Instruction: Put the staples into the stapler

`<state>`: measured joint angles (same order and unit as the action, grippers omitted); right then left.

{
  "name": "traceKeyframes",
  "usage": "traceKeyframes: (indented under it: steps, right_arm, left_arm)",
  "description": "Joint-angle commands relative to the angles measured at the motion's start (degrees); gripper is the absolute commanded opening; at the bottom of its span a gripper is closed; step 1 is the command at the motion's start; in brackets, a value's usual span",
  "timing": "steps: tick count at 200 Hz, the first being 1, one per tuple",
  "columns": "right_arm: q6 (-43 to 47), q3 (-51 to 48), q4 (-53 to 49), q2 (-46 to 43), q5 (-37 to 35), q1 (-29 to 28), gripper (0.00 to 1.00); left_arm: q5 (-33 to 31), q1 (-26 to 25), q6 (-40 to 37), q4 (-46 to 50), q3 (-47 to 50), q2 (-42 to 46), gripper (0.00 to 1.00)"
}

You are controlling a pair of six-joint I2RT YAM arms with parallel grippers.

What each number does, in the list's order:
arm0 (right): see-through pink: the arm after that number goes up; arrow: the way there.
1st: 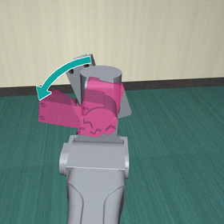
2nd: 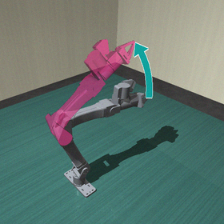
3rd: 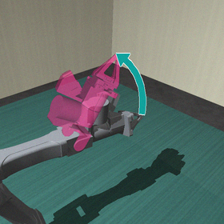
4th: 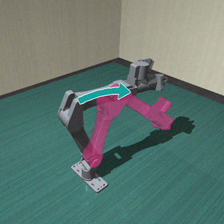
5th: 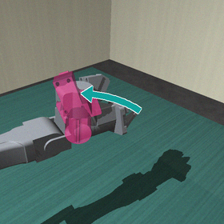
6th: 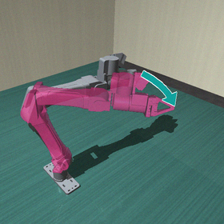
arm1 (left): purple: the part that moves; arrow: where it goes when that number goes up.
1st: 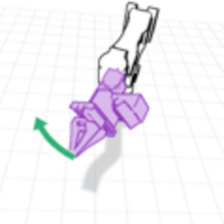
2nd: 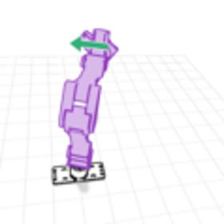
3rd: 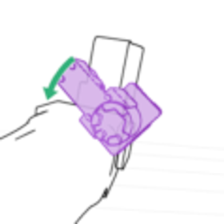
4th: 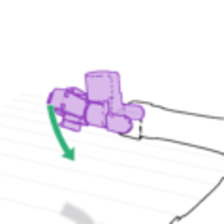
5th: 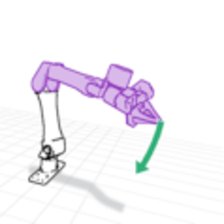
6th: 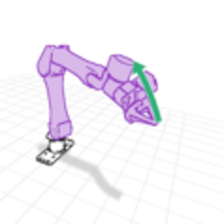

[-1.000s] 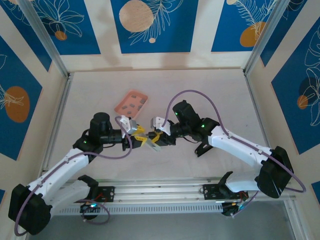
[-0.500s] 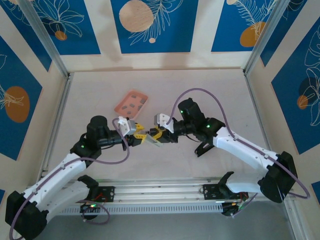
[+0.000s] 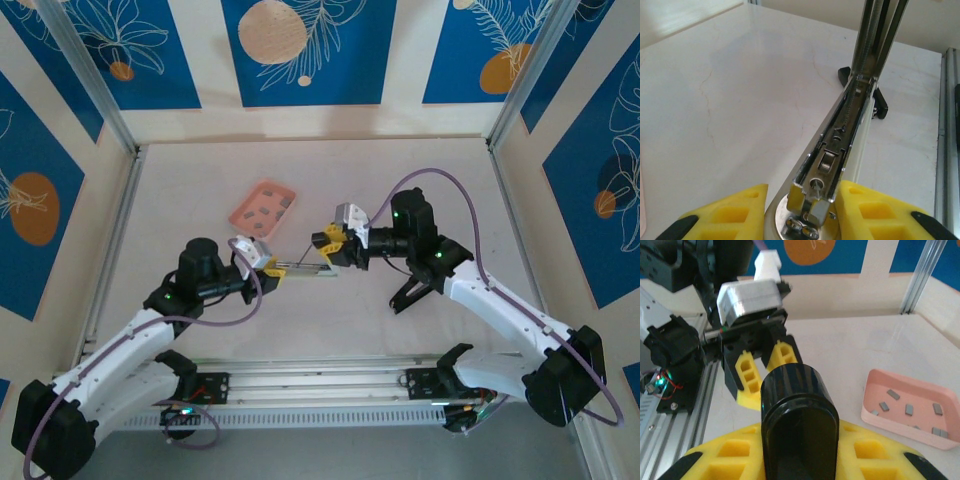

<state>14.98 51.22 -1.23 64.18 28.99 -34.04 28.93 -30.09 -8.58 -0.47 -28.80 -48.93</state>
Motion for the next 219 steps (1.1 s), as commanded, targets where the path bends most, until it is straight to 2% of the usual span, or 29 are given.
traceKeyframes:
  steps: [1,58,108,161,200,219]
  right_arm:
    - [-10.1,1.4,16.5,-3.1,1.3,0.7,0.0]
    - [-14.4,1.8,23.5,-0.2,-2.6,-1.3,0.0]
    - [-17.4,1.6,27.8,1.5,-6.2,-2.3,0.0]
    - [-27.6,-0.2,37.7,5.0,-12.9,-3.5,0.0]
    - [-30.4,-1.4,41.1,6.5,-13.1,-4.2,0.0]
    - [-30.1,-1.8,39.7,6.5,-9.6,-2.9,0.0]
  left_arm:
    - [-3.8,-0.5,-1.3,3.5,3.1,-0.9,0.33]
    - [-1.8,-2.6,0.6,-5.5,4.5,-2.6,0.33]
    - [0.0,-4.6,1.0,-9.7,3.4,-6.3,0.34]
    - [0.5,-7.6,4.5,-20.0,3.8,-9.7,0.44]
    - [1.9,-8.5,6.5,-25.7,1.8,-14.0,0.46]
    - [2.9,-8.5,8.1,-28.6,0.8,-15.0,0.51]
